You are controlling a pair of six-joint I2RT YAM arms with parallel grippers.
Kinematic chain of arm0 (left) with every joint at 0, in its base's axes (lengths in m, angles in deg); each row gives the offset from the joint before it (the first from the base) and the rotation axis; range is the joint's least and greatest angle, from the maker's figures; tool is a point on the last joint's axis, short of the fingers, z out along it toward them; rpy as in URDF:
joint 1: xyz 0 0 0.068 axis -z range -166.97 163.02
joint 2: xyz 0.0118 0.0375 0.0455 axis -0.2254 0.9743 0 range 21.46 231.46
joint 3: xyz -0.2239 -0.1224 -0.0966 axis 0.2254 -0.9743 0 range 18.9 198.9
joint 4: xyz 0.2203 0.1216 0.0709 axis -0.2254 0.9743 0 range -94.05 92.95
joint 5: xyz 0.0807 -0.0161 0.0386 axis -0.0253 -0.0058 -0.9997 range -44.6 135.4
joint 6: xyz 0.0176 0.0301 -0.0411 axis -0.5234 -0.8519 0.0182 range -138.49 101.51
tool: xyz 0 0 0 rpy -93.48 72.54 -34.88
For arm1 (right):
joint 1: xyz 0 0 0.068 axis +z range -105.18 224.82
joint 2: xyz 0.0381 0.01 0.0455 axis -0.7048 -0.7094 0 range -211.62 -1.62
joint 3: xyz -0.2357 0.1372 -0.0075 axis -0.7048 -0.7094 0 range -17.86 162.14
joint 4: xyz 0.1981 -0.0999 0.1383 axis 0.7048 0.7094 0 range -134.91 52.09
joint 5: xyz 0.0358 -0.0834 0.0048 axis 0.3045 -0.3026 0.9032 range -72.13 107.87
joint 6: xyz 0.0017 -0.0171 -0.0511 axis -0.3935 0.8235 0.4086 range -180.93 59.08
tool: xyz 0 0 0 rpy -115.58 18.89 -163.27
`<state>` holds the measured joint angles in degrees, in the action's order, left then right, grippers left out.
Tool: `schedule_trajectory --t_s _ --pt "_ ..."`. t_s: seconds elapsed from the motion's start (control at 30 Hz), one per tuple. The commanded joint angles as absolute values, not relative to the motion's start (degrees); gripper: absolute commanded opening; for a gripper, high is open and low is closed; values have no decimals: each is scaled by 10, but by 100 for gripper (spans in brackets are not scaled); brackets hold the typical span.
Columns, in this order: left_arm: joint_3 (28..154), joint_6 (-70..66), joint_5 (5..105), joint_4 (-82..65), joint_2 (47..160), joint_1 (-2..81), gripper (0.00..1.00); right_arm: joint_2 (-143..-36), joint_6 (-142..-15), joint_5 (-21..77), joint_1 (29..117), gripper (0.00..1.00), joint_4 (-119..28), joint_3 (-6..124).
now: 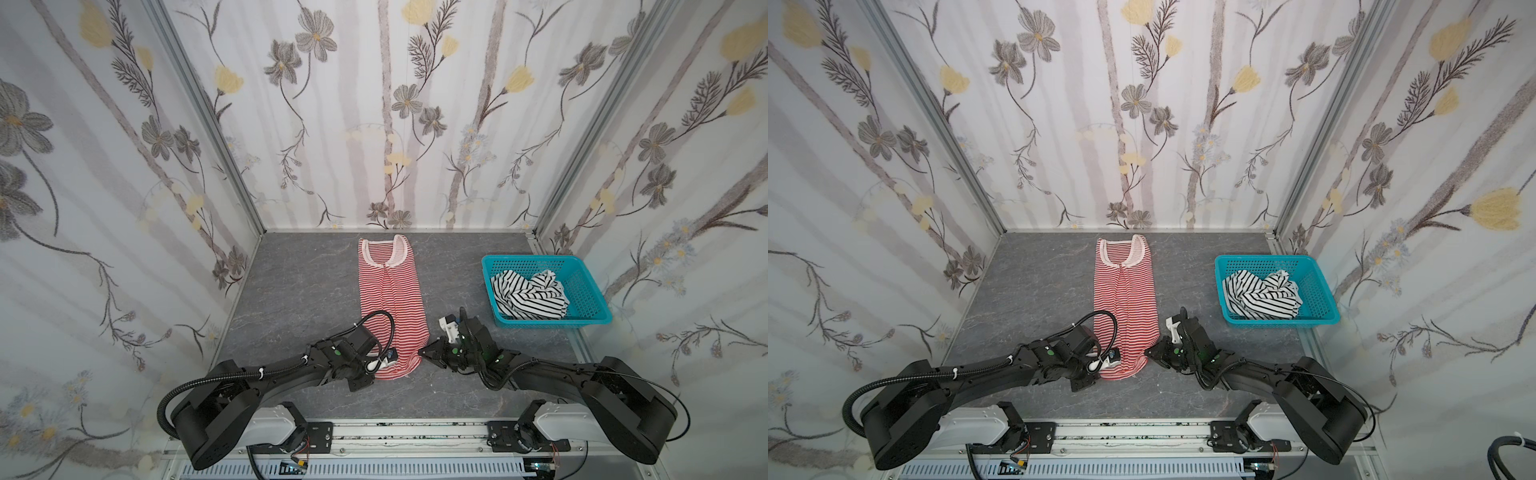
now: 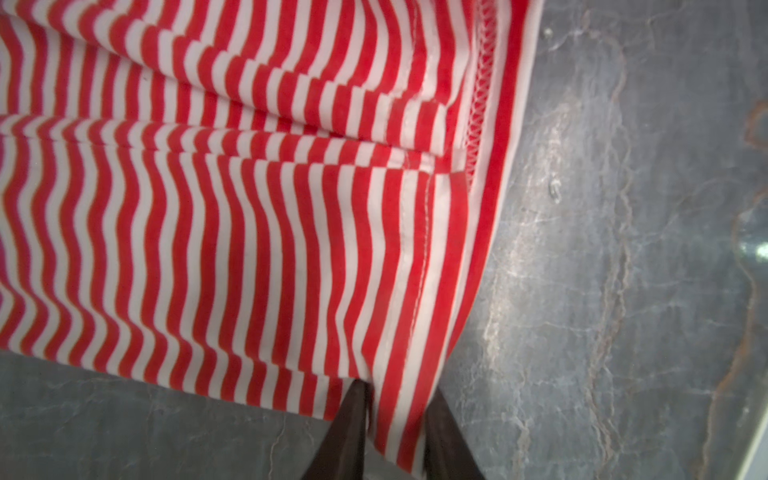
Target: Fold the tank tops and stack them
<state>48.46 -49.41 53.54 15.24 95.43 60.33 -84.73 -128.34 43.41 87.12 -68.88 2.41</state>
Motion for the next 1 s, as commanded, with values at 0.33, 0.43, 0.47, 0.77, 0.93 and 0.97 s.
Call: schedule_trajectory --t_s 0.33,0.43,0.47,0.77,0.93,0.97 --pt "523 -506 619 268 921 607 0 -775 -1272 422 867 0 -646 20" --pt "546 -504 635 299 902 607 0 -737 -1269 413 866 0 -611 30" --pt "554 -504 633 308 898 607 0 -728 -1266 411 866 0 -599 36" --pt "626 -516 532 315 899 567 0 -706 -1232 430 820 0 -527 109" --pt "689 -532 510 296 923 514 0 -750 -1202 460 781 0 -529 151" --pt "701 -536 507 290 932 505 0 -765 -1197 469 773 0 -533 163"
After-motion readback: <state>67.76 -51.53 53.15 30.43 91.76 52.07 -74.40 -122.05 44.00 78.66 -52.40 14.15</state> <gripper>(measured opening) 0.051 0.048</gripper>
